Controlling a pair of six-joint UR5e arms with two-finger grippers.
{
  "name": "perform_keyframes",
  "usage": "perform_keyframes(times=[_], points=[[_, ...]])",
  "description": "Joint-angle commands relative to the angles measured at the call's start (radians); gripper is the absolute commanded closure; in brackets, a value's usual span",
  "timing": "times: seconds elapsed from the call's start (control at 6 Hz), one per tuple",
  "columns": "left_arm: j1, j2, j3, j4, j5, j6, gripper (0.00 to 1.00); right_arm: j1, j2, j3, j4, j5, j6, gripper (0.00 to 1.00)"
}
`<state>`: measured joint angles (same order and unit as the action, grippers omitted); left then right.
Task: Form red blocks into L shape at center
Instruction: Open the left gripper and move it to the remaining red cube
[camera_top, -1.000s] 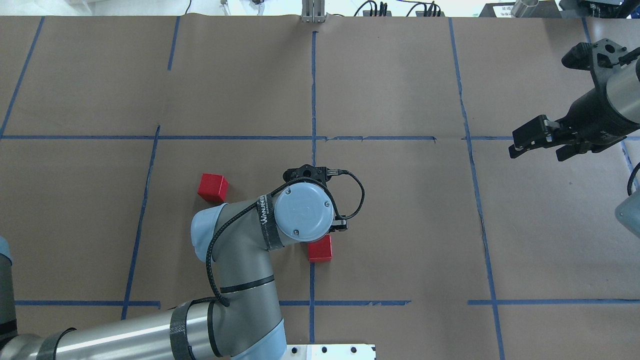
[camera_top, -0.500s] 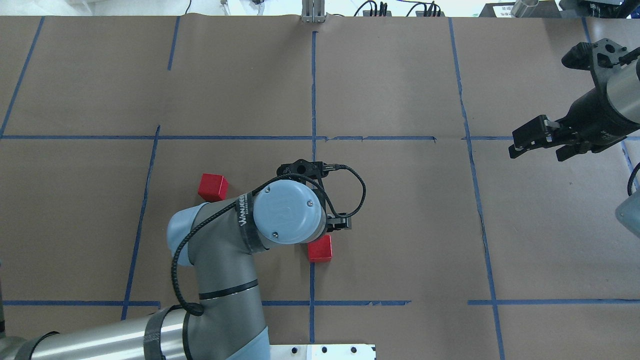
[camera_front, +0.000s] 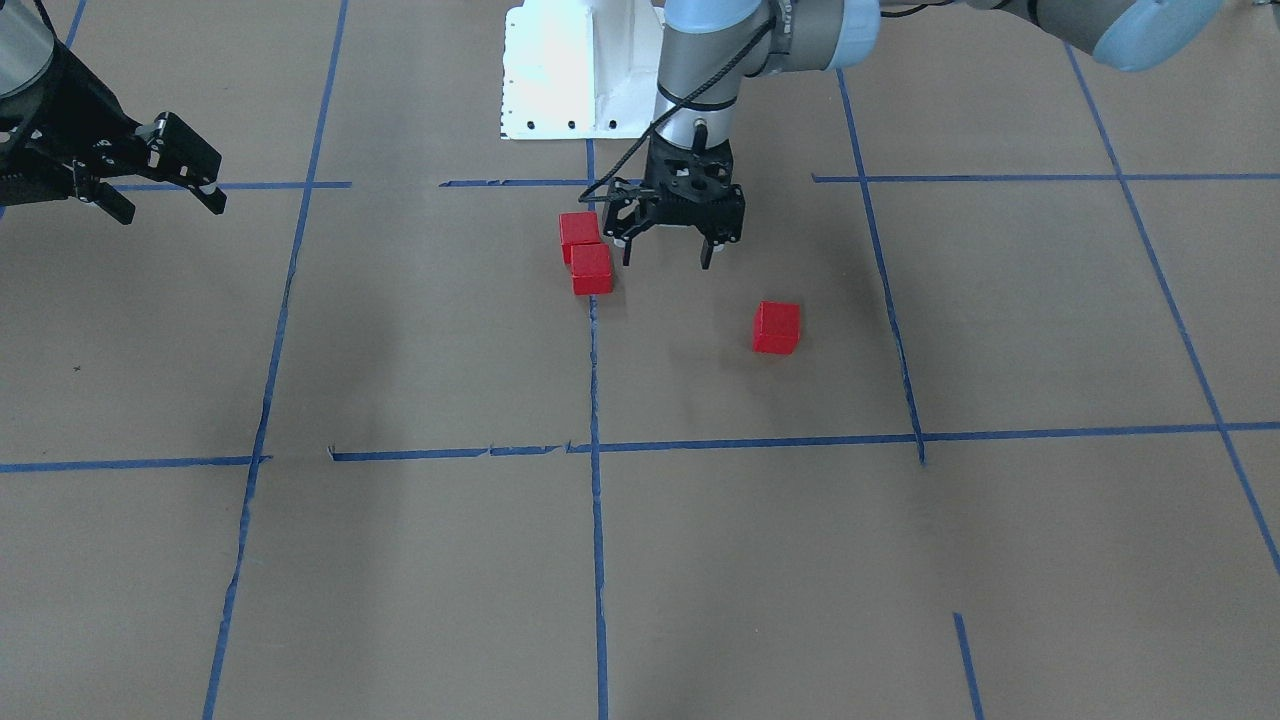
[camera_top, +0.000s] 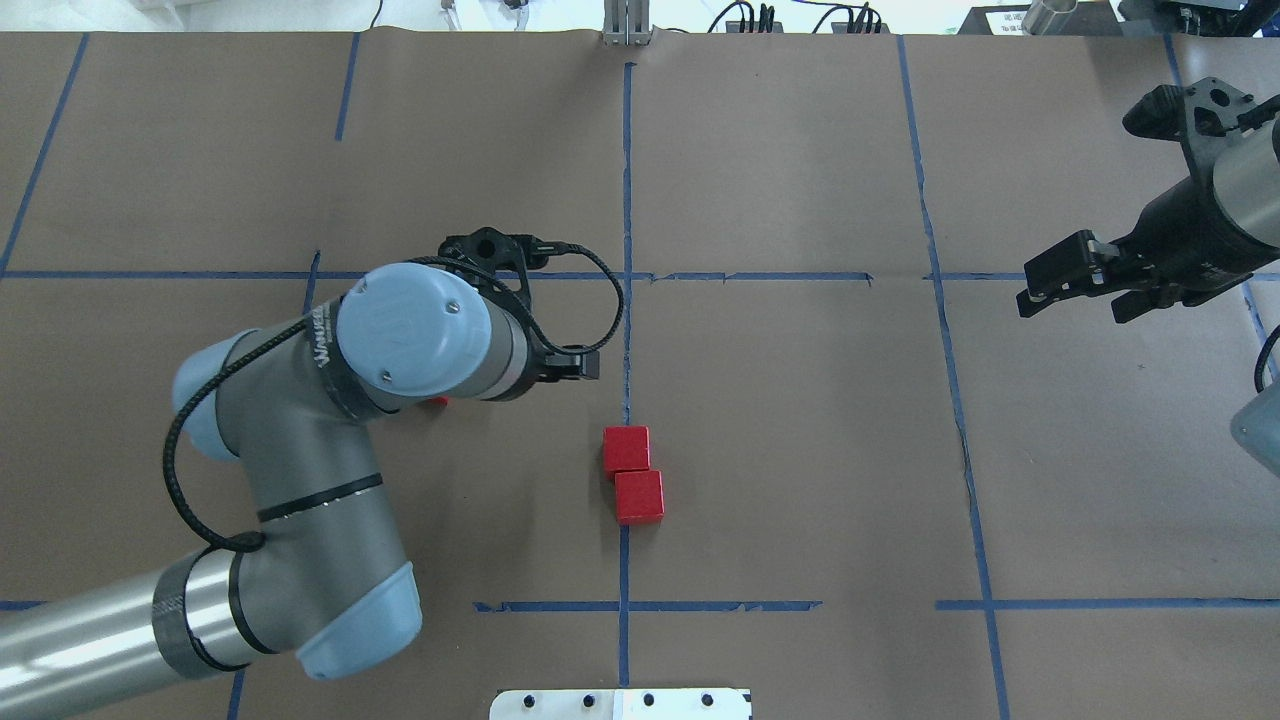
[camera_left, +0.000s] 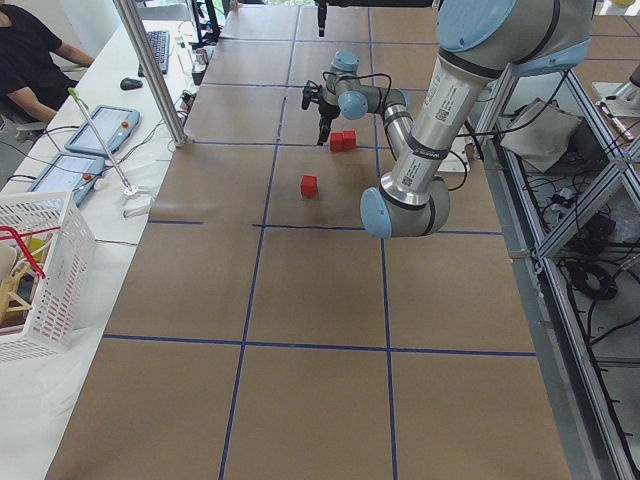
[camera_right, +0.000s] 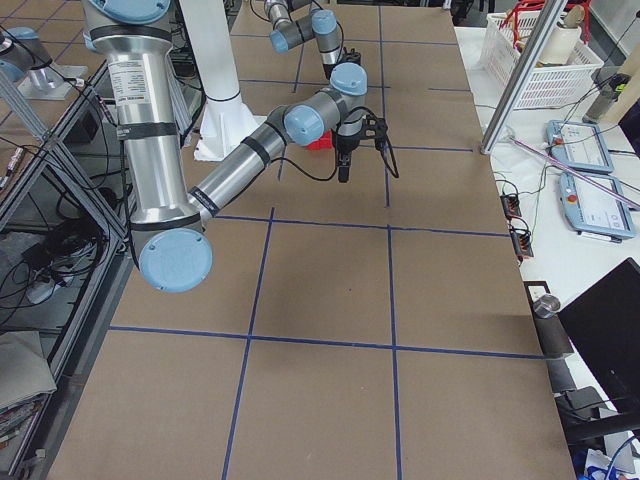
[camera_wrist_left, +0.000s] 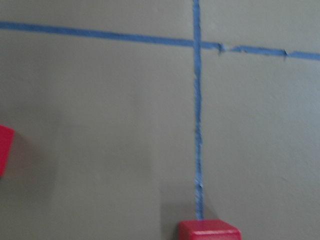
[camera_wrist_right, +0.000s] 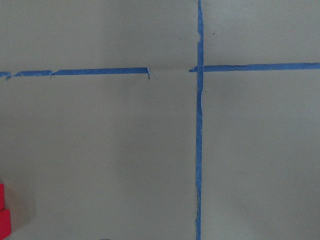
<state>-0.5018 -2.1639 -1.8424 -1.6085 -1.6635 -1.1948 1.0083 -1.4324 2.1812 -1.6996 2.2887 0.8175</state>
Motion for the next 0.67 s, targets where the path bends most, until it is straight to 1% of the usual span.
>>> perform_keyframes(times=[0.0,0.17,0.33,0.5], points=[[-0.09,0.132,-0.003,-0.043,-0.057,0.116,0.01,-0.002,0.001,0.0,0.0,0.0,0.002,0.0],[-0.119,0.2,0.011,-0.185,-0.118,0.133,0.01,-0.002,0.001,0.0,0.0,0.0,0.002,0.0],[-0.116,0.211,0.034,-0.198,-0.151,0.133,0.01,-0.002,0.003,0.0,0.0,0.0,0.002,0.0],[-0.11,0.213,0.066,-0.205,-0.15,0.13,0.01,-0.004,0.003,0.0,0.0,0.0,0.002,0.0]])
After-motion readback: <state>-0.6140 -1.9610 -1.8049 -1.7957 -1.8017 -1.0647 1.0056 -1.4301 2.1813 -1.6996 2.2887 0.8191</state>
